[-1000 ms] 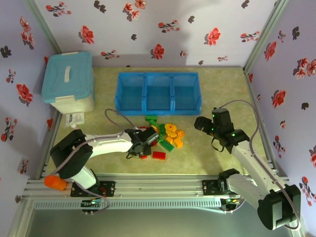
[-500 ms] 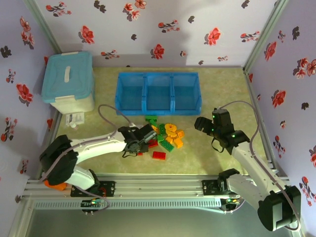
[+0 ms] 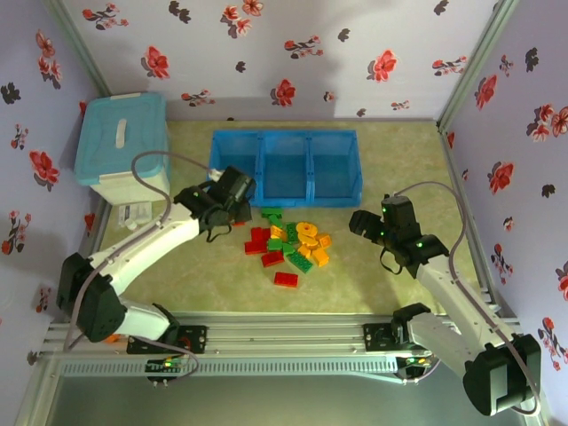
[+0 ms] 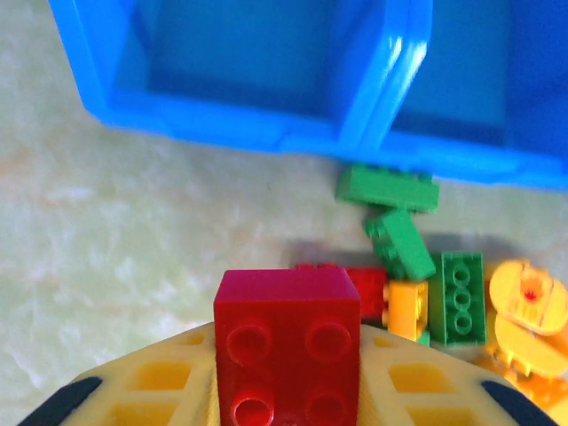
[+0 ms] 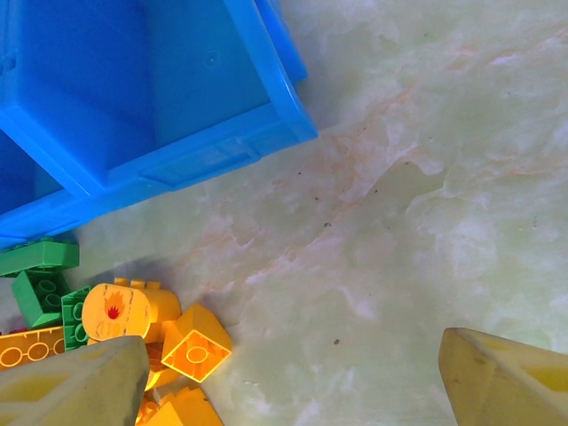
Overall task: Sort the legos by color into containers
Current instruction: Place the lego in the container.
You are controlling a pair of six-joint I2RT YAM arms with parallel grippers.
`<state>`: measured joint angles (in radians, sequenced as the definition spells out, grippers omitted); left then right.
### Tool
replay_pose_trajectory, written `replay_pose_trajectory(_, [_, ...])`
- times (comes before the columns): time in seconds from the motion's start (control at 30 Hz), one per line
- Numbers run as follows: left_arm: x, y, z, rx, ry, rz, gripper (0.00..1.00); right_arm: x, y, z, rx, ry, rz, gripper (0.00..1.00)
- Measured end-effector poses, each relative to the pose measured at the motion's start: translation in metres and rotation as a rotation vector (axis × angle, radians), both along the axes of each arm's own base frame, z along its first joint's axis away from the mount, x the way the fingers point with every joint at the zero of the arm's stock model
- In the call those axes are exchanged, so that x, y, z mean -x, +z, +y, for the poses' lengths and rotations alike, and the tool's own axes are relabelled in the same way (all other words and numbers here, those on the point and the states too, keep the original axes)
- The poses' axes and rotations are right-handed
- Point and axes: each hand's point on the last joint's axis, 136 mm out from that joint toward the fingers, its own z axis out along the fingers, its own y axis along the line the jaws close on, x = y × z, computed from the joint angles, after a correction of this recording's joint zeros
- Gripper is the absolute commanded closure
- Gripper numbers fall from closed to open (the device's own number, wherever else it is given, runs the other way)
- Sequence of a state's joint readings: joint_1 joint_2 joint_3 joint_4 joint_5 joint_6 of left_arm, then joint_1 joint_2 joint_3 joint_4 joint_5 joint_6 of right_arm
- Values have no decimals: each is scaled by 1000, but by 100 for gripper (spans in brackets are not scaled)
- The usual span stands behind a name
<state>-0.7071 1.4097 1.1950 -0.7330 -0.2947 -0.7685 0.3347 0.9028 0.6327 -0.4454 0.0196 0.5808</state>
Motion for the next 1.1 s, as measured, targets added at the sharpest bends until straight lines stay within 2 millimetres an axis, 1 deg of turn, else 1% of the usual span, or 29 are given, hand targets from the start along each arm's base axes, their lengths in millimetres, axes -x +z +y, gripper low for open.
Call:
replay_pose_trajectory(0.1, [-28, 1, 10, -24, 25, 1, 73, 1, 0, 2, -6, 7, 2, 15])
replay_pose_trajectory(0.23, [-71, -8, 21, -64, 46, 26, 72, 2, 0, 5, -18, 24, 8, 16])
replay_pose_trajectory(0.37, [-113, -20, 25, -85, 54, 47, 71, 4, -1, 10, -25, 43, 13, 15])
replay_pose_trajectory(0.43, [-129, -25, 27, -89, 54, 57, 70, 5, -1, 11, -27, 51, 17, 16])
replay_pose_trajectory(0.53, [-152, -30, 28, -90, 53, 60, 66, 7, -2, 13, -27, 58, 24, 16])
replay_pose_trajectory(0.57, [-159, -30, 28, -88, 53, 59, 61, 8, -2, 13, -27, 59, 25, 16])
replay_pose_trajectory(0.63, [-167, -31, 28, -91, 45, 61, 37, 9, -2, 13, -26, 63, 28, 16])
replay_pose_trajectory(0.67, [-169, -31, 28, -94, 39, 65, 29, 10, -2, 13, -26, 64, 29, 16])
replay_pose_trajectory(0.7, [-170, -29, 27, -96, 36, 66, 25, 11, -2, 13, -26, 65, 29, 16])
replay_pose_trajectory(0.77, [-167, -26, 26, -100, 18, 66, 22, 12, -1, 13, -28, 66, 29, 15])
replay_pose_trajectory(0.87, [-157, -17, 21, -97, -3, 55, 22, 13, 1, 13, -28, 66, 30, 16])
replay_pose_trajectory(0.93, [-141, -9, 19, -95, -21, 48, 22, 12, 2, 13, -29, 67, 26, 15])
replay_pose_trajectory(1.03, [-106, 7, 14, -83, -63, 18, 22, 12, 3, 14, -30, 71, 25, 15])
replay_pose_trajectory(1.1, [-78, 16, 11, -72, -101, -6, 22, 13, 3, 15, -30, 74, 24, 16])
